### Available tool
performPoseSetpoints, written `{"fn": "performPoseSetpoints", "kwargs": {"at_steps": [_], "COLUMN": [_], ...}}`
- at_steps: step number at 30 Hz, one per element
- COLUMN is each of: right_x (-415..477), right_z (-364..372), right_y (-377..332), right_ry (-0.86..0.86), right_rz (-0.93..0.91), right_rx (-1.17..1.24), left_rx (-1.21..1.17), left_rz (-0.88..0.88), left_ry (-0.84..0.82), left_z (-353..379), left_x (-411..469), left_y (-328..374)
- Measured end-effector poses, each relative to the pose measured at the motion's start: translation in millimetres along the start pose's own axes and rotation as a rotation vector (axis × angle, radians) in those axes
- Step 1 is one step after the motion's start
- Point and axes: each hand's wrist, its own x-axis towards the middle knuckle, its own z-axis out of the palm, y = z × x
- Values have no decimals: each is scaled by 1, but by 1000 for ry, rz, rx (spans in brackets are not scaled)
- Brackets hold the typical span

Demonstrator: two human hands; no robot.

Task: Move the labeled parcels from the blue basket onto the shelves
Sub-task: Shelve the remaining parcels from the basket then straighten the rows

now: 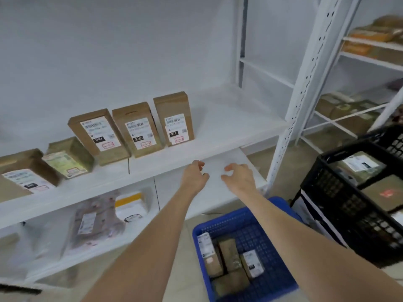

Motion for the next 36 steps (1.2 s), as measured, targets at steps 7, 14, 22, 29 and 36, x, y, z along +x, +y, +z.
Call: {"fn": "performPoseSetpoints", "kwargs": {"at_steps": [7,14,22,29,36], "right_x": [64,99,132,162,184], "right_z": [40,130,292,409,476], "right_y": [124,232,383,469,507], "right_ry": [-183,-303,-481,-605,-582], "right_rz": [52,185,449,634,624], "right_rx": [-36,56,168,366,474], "left_rx": [-10,-76,-35,-39,-91], "left_rz": [-222,-422,-584,-749,-801], "left_ry": [-126,-170,-294,-259,-151], "left_z": [137,250,409,498,536], "left_x": [31,68,86,117,154], "left_y": [-25,-111,-258,-360,-416]}}
